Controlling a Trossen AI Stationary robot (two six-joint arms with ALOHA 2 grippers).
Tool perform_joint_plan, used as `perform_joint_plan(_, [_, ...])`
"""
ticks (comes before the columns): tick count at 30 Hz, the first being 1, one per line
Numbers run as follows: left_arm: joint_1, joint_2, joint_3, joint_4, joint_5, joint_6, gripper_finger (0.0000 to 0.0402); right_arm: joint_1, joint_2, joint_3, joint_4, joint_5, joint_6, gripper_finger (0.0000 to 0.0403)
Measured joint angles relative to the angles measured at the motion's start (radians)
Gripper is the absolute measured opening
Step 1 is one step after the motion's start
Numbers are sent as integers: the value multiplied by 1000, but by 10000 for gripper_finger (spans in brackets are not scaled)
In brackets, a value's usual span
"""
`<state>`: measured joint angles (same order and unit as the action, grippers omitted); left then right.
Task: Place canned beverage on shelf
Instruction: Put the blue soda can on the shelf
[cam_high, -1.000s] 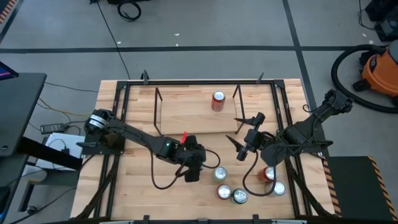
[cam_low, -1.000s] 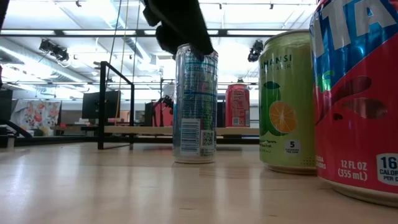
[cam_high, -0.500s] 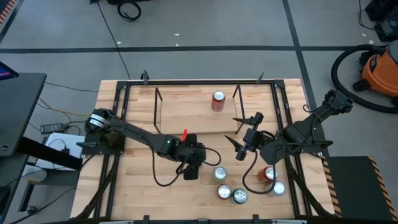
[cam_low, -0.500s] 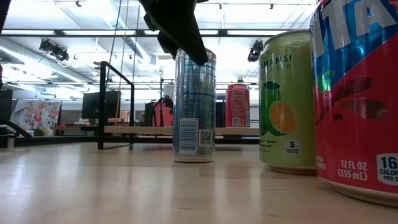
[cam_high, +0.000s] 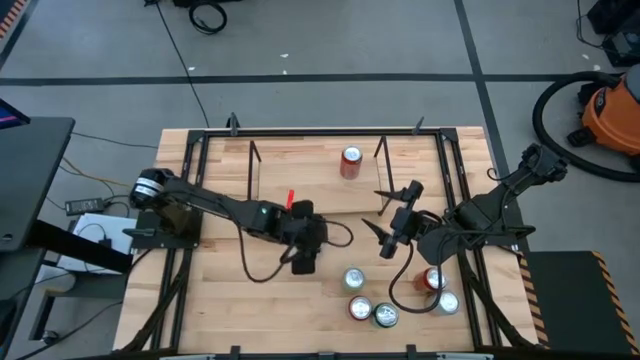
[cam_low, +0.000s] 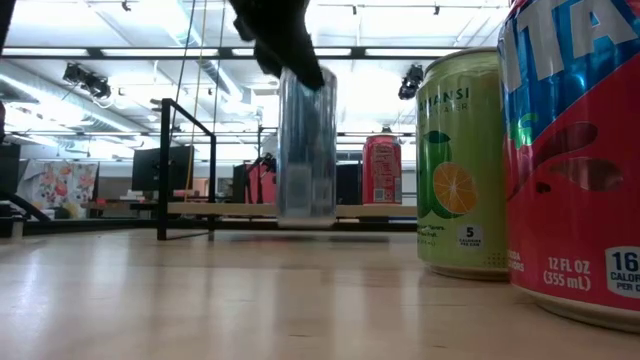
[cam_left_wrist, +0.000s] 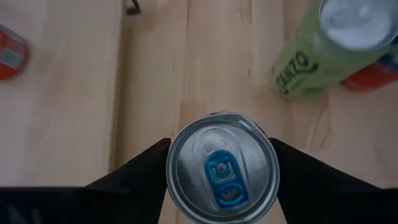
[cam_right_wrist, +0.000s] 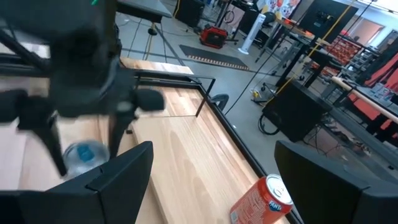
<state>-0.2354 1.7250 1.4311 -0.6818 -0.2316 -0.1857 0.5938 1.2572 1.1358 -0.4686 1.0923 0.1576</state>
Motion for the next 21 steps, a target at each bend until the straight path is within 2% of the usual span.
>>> perform_joint_plan(8, [105, -90, 2, -4, 88, 118, 246, -3, -1, -27, -19, -30, -2, 347])
perform_joint_plan(21, [408, -90, 2, 31, 250, 460, 248, -29, -2, -33, -53, -67, 35, 347])
